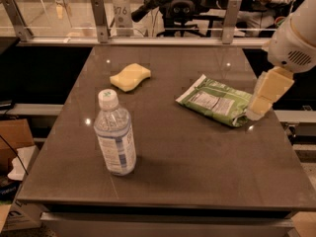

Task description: Move green jalapeno chip bag near blue plastic bottle

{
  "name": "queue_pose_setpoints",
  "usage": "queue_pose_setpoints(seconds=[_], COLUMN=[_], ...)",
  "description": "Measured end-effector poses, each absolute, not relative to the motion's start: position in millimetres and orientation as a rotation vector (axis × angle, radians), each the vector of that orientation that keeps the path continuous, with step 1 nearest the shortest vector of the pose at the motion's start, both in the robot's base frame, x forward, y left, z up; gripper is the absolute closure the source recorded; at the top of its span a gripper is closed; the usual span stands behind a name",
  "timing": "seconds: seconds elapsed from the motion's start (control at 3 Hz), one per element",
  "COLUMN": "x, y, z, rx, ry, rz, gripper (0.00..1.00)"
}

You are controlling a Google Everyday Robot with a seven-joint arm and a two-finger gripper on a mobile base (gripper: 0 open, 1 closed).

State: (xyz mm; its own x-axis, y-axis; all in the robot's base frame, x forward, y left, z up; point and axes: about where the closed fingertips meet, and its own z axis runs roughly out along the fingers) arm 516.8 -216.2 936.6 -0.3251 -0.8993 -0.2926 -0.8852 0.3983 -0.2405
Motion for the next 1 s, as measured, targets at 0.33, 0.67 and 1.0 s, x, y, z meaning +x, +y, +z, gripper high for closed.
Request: queue_pose_setpoints(seconds=[0.33, 0.67, 1.0], x=[536.5, 545.8, 550.4], y=[-212.5, -208.6, -206.8], z=[918.4, 901.1, 884.4], rx=[-1.494, -1.456, -1.423], ry=[2.296, 2.336, 2.382], rz=[-0.018, -0.01, -0.014], gripper=[0.0, 0.0, 0.0])
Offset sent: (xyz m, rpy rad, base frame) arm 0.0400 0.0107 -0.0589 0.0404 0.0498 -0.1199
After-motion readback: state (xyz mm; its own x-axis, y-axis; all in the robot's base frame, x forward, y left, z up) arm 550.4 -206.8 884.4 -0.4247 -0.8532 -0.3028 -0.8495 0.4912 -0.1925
